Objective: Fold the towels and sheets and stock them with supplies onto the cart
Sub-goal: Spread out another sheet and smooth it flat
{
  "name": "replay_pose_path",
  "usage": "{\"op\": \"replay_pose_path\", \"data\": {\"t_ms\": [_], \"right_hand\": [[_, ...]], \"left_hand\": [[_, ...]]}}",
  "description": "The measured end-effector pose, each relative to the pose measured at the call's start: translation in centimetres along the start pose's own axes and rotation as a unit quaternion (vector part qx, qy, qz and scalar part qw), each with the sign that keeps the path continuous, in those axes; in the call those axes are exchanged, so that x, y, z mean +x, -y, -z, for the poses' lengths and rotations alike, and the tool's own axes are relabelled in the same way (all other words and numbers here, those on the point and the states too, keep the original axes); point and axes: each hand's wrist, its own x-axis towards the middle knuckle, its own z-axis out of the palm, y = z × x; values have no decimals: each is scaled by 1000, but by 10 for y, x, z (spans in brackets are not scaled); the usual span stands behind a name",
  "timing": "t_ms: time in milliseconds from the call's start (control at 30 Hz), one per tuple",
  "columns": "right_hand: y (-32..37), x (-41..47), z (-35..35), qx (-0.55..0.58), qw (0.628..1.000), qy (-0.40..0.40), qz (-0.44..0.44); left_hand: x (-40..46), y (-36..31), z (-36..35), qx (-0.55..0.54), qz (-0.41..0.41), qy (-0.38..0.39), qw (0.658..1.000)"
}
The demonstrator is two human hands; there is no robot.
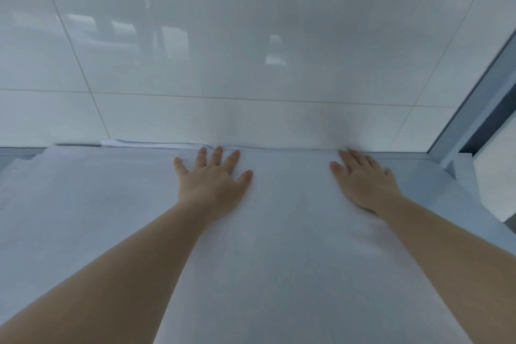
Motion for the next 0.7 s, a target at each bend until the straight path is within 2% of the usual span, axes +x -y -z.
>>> {"op": "replay_pose_path", "data": {"t_ms": [67,100,133,200,233,300,367,500,700], "right_hand": [[4,-4,3,-16,998,-25,-60],[19,-10,2,-22,997,-56,-54],[41,-17,-2,-11,996,-90,-14],[97,-34,-16,51,984,-121,119],[125,-45,-23,86,975,-115,172],[161,-58,-29,123,965,-98,208],[171,-58,-30,104,971,-83,200],[165,-52,-29,17,980,-38,193],[165,-50,-27,-10,984,-5,180]], "left_hand": [[-1,1,1,-1,0,1,1000],[-1,0,1,-3,0,3,1000],[-1,0,2,-5,1,2,1000],[-3,1,4,-14,1,-5,1000],[-5,2,6,-23,-2,-11,1000],[-8,3,8,-52,-11,-26,998],[-10,7,11,-69,-16,-27,997],[-11,20,14,-35,-17,7,999],[-11,82,20,-14,14,9,1000]]}}
